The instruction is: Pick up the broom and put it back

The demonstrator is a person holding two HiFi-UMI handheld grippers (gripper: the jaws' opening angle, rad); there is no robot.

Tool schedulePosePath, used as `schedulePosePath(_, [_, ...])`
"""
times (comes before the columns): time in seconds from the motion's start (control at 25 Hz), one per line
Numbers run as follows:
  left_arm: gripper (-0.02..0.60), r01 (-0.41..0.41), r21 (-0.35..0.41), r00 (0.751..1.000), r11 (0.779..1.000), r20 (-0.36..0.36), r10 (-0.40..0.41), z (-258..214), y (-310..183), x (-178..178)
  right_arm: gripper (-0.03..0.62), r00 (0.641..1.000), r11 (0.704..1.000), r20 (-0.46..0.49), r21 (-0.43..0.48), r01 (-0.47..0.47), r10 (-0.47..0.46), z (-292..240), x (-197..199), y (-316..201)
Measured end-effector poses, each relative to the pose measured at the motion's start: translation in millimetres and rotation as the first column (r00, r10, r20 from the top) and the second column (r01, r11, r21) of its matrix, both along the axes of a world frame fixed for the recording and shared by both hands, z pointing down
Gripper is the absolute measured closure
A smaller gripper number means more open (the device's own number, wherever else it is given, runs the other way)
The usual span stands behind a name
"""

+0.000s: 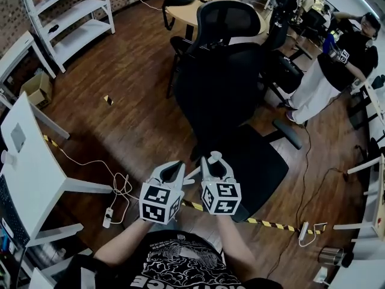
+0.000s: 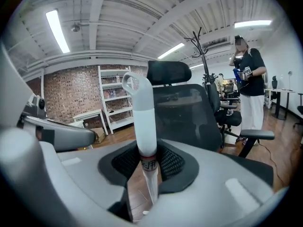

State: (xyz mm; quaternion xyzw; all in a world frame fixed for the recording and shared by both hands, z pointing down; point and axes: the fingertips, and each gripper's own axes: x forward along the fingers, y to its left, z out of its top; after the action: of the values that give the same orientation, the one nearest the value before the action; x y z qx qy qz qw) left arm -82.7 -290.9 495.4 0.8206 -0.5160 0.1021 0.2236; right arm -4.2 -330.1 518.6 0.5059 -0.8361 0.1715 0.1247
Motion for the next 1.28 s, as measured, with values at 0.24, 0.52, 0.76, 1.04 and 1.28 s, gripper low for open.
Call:
schedulePosePath(0.24, [0.576, 0.041, 0.058, 0.999, 0.997, -0.005, -0.041, -20.3, 18.9, -1.1, 0.498, 0.998, 0.993, 0.027, 0.103, 0.055, -0.058, -53.9, -9.0, 31.6])
schedulePosePath(0.52, [0.577, 0.076, 0.157, 0.997, 0.985, -0.014, -0.075, -58.9, 41.3, -3.7, 0.499, 0.993, 0.976, 0.057, 0.195, 0.095, -0.108, -111.4, -13.7, 64.3])
schedulePosePath(0.76, [0.577, 0.104, 0.214, 0.995, 0.971, -0.028, -0.101, -82.6, 57.7, -7.7, 0.499, 0.988, 0.958, 0.062, 0.26, 0.119, -0.14, -144.4, -21.2, 86.9])
schedulePosePath(1.04, [0.577, 0.111, 0.227, 0.994, 0.968, -0.031, -0.107, -86.7, 70.8, -8.6, 0.499, 0.987, 0.949, 0.052, 0.287, 0.13, -0.151, -152.7, -23.4, 101.0])
schedulePosePath(1.28, [0.577, 0.1, 0.218, 0.995, 0.971, -0.029, -0.096, -84.1, 72.8, -8.8, 0.499, 0.99, 0.954, 0.039, 0.273, 0.121, -0.137, -144.9, -24.7, 101.0])
